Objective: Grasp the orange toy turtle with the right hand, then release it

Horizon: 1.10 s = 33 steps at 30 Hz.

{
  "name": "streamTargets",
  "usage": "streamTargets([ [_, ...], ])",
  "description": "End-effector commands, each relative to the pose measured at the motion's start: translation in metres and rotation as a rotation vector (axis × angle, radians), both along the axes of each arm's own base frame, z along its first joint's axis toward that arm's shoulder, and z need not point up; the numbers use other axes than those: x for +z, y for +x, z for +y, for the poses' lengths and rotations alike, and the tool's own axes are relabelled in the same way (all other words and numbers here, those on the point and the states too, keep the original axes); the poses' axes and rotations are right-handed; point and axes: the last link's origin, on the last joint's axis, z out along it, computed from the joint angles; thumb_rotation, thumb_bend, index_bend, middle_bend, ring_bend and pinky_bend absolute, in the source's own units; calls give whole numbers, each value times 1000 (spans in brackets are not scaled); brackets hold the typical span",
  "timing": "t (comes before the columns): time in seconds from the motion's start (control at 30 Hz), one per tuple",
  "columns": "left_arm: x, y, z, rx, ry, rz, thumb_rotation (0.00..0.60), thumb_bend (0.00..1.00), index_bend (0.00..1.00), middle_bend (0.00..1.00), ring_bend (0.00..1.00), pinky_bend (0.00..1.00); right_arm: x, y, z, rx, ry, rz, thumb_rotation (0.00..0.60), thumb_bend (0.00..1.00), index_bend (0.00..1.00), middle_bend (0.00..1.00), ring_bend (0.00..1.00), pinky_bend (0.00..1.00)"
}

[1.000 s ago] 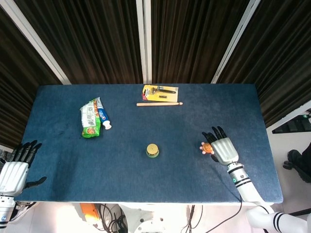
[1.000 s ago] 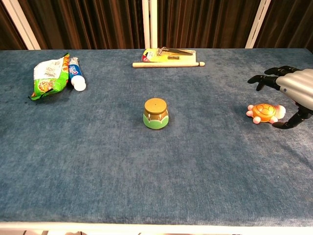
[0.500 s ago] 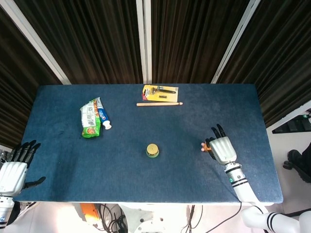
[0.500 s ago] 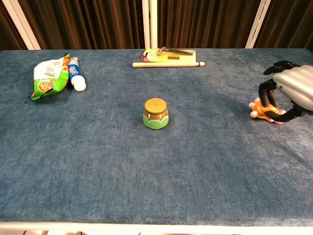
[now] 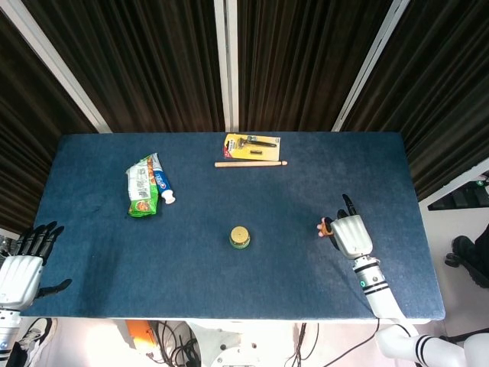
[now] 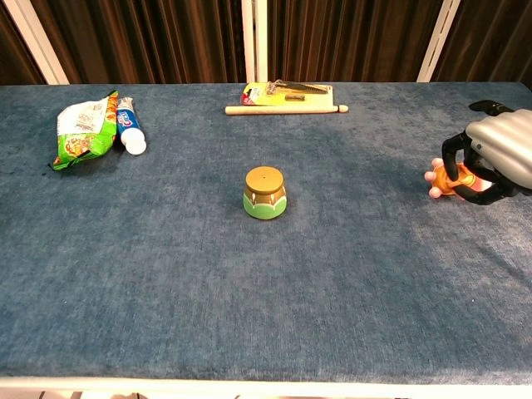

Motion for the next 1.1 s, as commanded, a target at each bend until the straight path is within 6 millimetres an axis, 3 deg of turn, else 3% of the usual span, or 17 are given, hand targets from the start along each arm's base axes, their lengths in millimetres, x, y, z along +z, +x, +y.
streamTargets([
  [0.03,0,0,0,0,0,0,600,23,62,0,0,0,1,-3,2,-7,19,-2,600,401,907,807,371,0],
  [0.07,0,0,0,-1,0,1,600,23,62,0,0,0,2,-4,3,-10,35,-6,600,351,838,758,346,0],
  [0.13,0,1,0,-2,-1,2,600,23,62,0,0,0,4,-4,4,-10,49,-15,600,201,538,550,216,0],
  [0.23,0,1,0,-3,-3,2,600,23,62,0,0,0,10,-5,6,-10,58,-39,600,104,245,296,60,0],
  [0.33,-1,2,1,-3,-4,2,600,23,62,0,0,0,15,-6,6,-15,63,-56,600,85,90,175,23,0],
  [0.4,-1,2,1,-3,-4,2,600,23,62,0,0,0,18,-7,7,-23,71,-72,600,80,42,147,23,0],
  [0.57,-1,1,0,-1,-6,3,600,23,62,0,0,0,23,-9,8,-38,85,-85,600,73,13,136,23,0],
  [0.7,-2,2,1,-2,-6,3,600,22,62,0,0,0,20,-10,8,-48,98,-71,600,73,60,171,23,0],
  [0.87,-1,1,1,1,-4,3,600,23,62,0,0,0,14,-7,5,-39,113,-61,600,104,196,313,39,0],
  [1.1,0,0,1,4,-3,-1,600,23,62,0,0,0,7,-3,1,-26,119,-50,600,285,434,419,95,0],
])
